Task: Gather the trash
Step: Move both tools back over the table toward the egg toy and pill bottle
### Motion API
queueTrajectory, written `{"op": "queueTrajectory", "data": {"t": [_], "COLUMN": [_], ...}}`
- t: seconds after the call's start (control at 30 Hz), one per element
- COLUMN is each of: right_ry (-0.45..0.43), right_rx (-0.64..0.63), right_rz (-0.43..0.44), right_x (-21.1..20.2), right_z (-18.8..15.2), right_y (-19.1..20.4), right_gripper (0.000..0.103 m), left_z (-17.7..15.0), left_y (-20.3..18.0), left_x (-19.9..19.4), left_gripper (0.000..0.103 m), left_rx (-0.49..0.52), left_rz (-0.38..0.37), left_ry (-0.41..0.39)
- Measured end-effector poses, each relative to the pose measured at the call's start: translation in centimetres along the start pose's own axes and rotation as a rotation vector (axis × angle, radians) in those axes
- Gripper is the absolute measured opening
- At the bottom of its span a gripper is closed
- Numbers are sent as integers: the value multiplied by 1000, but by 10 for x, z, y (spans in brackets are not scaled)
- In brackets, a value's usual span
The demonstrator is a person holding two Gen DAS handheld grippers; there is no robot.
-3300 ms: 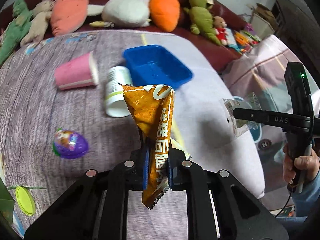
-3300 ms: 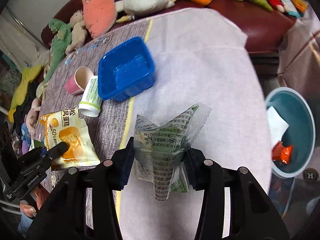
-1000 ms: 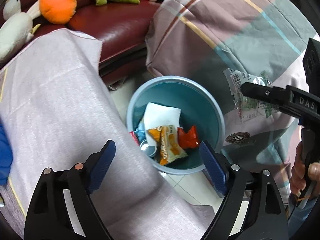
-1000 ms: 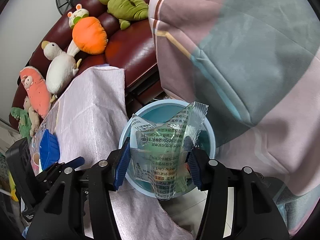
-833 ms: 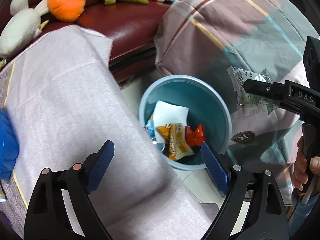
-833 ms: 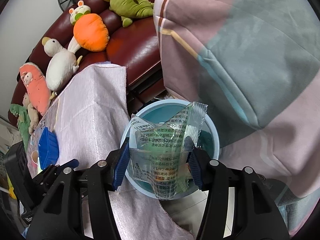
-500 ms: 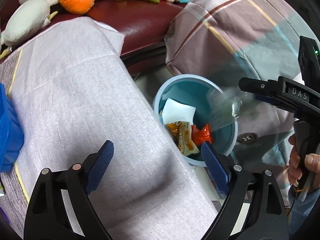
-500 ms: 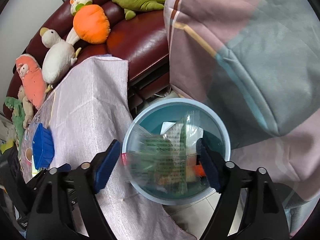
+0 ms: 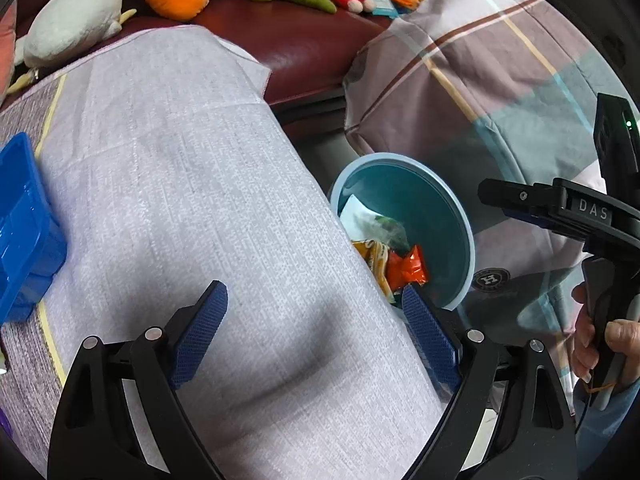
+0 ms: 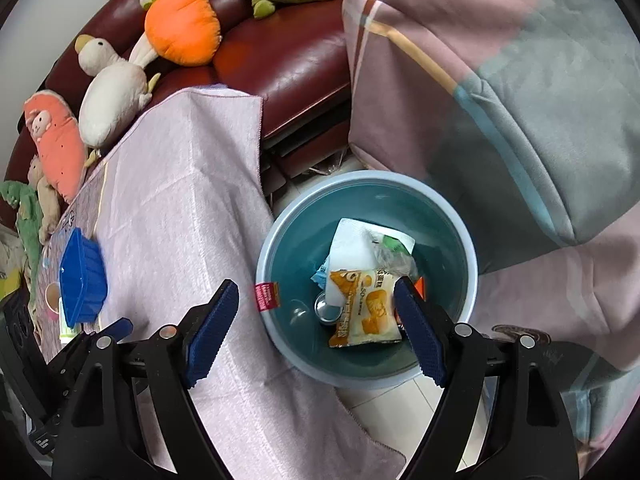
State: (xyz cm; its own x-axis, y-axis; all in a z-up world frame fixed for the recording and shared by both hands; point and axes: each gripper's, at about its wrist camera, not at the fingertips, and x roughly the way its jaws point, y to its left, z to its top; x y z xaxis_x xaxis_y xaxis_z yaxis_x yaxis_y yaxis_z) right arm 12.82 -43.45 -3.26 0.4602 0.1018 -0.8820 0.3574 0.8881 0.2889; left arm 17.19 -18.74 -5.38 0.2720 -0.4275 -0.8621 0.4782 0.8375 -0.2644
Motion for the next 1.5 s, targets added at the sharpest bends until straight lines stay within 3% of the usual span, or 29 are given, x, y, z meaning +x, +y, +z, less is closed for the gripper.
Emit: {"op": "queueTrajectory", "data": {"t": [0.43, 1.13, 1.5], "right_ry": [14, 72, 151], "right_rx": [-81, -297, -402], "right_rz": [16, 76, 110], "right_x": [-13, -14, 10], "right_z": [-21, -83, -128], "right_y": [55, 209, 284], "right_gripper": [77, 77, 77], "left_z": [-28, -116, -181], "left_y": [41, 163, 252], "left_x": [-49, -146, -179], "left_gripper": [90, 92, 92], "left_rx": [-66, -286, -445], "left_rz": [30, 121, 249], "left_ry": [-62, -183, -191]}}
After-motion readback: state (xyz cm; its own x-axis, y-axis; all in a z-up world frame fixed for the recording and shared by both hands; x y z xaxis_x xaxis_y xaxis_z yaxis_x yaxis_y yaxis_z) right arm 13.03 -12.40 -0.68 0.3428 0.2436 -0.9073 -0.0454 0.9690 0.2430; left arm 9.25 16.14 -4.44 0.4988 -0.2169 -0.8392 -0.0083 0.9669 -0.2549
